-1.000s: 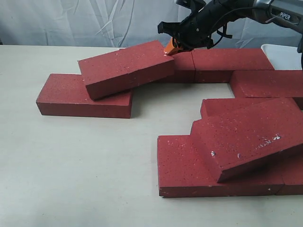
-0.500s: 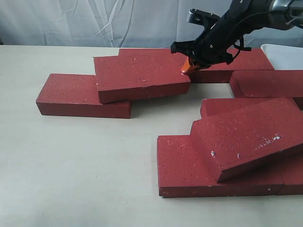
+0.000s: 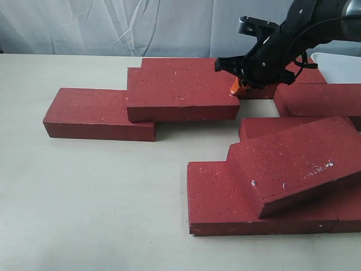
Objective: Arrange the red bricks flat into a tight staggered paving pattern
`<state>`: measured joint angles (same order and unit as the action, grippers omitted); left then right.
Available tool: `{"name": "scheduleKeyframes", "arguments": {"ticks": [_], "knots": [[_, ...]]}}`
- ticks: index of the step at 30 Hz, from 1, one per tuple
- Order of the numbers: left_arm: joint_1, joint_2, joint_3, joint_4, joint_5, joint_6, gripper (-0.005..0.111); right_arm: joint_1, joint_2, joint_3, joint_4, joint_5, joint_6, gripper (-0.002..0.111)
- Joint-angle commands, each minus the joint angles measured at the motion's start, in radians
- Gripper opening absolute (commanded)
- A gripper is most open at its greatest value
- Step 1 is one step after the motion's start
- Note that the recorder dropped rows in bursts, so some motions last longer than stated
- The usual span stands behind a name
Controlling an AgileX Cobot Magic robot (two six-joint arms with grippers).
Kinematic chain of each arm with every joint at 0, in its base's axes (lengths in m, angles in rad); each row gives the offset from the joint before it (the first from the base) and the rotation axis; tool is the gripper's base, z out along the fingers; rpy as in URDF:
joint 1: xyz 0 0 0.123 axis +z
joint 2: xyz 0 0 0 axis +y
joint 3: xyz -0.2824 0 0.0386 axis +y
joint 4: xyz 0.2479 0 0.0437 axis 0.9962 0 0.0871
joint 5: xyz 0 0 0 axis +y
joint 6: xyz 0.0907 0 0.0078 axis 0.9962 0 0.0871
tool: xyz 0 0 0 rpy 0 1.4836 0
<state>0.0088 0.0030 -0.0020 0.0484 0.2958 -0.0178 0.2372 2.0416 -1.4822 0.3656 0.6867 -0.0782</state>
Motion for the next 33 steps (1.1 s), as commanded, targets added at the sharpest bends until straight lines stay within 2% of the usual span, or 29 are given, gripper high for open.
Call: {"name": "scheduleKeyframes", "arguments": {"ticks": [1,9,11,16,18,25,28,31,33], "knots": [[-0.001,-0.003,0.002,-0.007,-0.008,0.000,0.079,-0.007,-0.010,0.014,-0.077,-0.017,0.052,-0.001],[-0.001,-0.003,0.002,-0.007,-0.008,0.000,0.079,-0.007,-0.008,0.014,-0.077,-0.006,0.054,0.000],[-0.001,-0.003,0.002,-0.007,-0.008,0.000,0.079,-0.007,-0.008,0.014,-0.077,0.004,0.054,0.010],[-0.001,-0.003,0.002,-0.007,-0.008,0.000,0.079,-0.007,-0.008,0.014,-0.077,0.034,0.054,0.045],[-0.001,-0.003,0.002,-0.007,-0.008,0.000,0.079,-0.007,-0.008,0.014,-0.077,0.036,0.054,0.050],[-0.001,-0.003,0.002,-0.007,-0.008,0.000,0.079,-0.007,-0.052,0.014,-0.077,0.056,0.056,0.050],[-0.001,-0.003,0.002,-0.007,-0.008,0.000,0.079,-0.007,-0.102,0.014,-0.077,0.131,0.051,0.048],[-0.001,-0.003,0.002,-0.007,-0.008,0.000,0.079,0.020,-0.155,0.016,-0.080,0.232,-0.007,0.029],[-0.001,-0.003,0.002,-0.007,-0.008,0.000,0.079,0.057,-0.191,0.038,-0.082,0.265,-0.030,0.009]]}}
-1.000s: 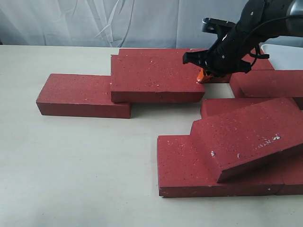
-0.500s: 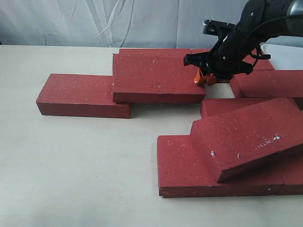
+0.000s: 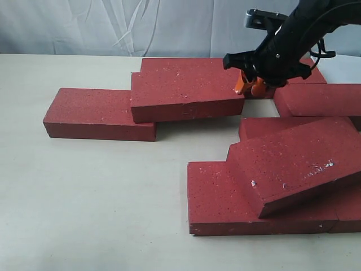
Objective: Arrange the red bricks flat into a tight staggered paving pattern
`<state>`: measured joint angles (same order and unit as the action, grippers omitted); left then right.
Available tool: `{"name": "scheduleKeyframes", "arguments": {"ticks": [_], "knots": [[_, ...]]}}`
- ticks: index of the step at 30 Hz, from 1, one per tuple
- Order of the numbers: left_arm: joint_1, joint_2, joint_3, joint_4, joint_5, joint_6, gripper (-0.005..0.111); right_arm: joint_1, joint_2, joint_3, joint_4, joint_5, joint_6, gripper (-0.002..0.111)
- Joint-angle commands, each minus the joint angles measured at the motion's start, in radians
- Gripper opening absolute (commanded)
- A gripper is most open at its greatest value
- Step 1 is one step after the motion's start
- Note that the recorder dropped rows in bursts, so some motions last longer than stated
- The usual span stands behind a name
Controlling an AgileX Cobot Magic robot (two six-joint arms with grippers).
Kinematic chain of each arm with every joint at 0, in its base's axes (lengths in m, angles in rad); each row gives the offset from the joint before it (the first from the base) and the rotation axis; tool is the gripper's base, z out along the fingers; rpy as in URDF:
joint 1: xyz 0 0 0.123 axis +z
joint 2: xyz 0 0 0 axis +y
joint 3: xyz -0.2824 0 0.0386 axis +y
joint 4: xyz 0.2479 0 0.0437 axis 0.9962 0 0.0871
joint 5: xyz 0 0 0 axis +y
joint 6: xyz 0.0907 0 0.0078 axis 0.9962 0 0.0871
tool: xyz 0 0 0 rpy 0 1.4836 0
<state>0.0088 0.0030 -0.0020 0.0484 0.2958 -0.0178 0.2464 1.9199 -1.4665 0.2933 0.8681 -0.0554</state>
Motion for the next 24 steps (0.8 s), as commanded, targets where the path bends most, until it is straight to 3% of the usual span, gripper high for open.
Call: {"name": "scheduleKeyframes", "arguments": {"ticks": [1,15,24], "knots": [[-0.001,-0.003,0.002,-0.007,-0.008,0.000,0.079,0.063,-0.085,0.036,-0.016,0.084,-0.060,0.000],[-0.001,-0.003,0.002,-0.007,-0.008,0.000,0.079,0.266,-0.291,0.390,-0.030,-0.039,-0.060,0.000],[-0.001,-0.003,0.002,-0.007,-0.008,0.000,0.079,0.335,-0.303,0.468,-0.060,-0.070,-0.030,0.000]]}}
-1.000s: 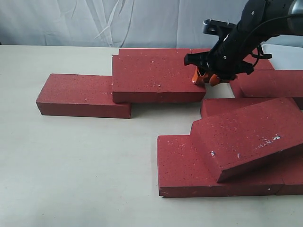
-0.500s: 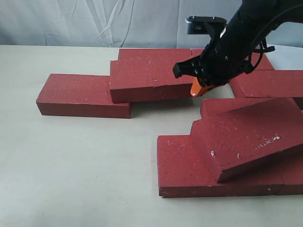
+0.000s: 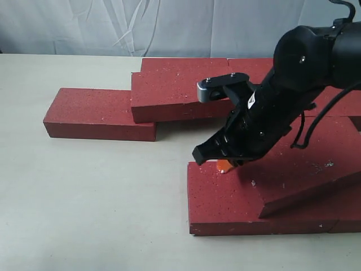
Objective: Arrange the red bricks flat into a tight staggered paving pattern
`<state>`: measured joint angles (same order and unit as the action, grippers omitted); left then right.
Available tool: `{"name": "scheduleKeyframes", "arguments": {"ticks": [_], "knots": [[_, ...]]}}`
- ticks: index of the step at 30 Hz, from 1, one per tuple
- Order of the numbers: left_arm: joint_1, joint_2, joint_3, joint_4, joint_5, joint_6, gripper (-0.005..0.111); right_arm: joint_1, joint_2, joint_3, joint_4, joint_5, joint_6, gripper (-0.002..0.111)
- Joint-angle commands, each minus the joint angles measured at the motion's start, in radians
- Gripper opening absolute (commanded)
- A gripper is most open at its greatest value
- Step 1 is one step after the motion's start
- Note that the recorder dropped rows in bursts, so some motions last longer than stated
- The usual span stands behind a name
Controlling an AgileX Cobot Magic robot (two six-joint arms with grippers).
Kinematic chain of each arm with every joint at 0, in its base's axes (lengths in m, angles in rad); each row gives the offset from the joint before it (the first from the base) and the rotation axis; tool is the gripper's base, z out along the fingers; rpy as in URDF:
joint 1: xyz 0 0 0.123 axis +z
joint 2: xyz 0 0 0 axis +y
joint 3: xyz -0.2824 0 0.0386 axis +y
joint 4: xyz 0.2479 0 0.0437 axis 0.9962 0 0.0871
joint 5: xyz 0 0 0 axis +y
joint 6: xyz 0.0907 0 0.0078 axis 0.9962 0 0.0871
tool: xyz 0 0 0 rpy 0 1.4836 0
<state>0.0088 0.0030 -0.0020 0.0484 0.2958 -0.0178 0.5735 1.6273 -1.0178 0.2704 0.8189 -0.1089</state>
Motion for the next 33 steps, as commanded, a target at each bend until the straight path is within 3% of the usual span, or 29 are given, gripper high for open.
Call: {"name": "scheduleKeyframes", "arguments": {"ticks": [1,14,33], "knots": [[-0.001,-0.003,0.002,-0.007,-0.008,0.000,0.079,0.008,-0.011,0.019,-0.051,-0.019,0.038,0.000],[-0.001,-0.003,0.002,-0.007,-0.008,0.000,0.079,0.003,-0.011,0.021,-0.341,0.047,0.252,0.000],[-0.001,-0.003,0.002,-0.007,-0.008,0.000,0.079,-0.156,-0.029,0.021,-0.342,0.050,0.243,0.000]]}}
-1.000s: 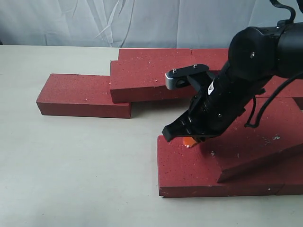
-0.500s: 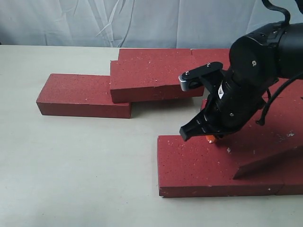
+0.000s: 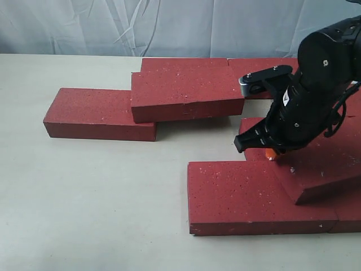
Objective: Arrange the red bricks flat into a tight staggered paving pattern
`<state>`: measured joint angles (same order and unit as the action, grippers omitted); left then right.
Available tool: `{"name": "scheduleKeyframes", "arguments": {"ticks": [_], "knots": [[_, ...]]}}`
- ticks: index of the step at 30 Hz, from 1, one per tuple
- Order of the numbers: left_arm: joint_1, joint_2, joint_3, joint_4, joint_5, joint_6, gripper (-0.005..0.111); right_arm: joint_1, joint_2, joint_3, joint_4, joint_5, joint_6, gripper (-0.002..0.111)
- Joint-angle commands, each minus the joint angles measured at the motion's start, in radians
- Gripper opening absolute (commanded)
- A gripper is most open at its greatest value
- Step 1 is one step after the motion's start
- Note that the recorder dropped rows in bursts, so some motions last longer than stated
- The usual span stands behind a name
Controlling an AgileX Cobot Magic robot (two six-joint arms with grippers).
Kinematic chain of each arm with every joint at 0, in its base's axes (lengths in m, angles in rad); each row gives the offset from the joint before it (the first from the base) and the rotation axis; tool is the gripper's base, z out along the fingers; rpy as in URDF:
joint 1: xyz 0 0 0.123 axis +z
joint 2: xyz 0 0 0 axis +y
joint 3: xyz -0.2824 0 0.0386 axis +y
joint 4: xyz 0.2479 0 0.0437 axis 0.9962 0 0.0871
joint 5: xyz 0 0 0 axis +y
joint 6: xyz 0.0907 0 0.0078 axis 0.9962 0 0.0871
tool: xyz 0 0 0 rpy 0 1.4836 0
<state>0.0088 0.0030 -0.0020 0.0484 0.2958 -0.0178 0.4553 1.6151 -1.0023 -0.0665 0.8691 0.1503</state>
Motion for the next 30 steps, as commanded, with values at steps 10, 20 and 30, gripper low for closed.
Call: {"name": "scheduleKeyframes", "arguments": {"ticks": [10,20,30], "knots": [[-0.001,-0.003,0.002,-0.007,-0.008,0.000,0.079,-0.117,-0.022,0.005,0.016,-0.012,-0.029,0.000],[-0.001,-0.003,0.002,-0.007,-0.008,0.000,0.079,-0.117,-0.182,0.005,0.275,-0.169,-0.264,0.000],[-0.001,-0.003,0.002,-0.007,-0.008,0.000,0.079,-0.126,-0.144,-0.005,0.337,-0.388,-0.211,0.000]]}}
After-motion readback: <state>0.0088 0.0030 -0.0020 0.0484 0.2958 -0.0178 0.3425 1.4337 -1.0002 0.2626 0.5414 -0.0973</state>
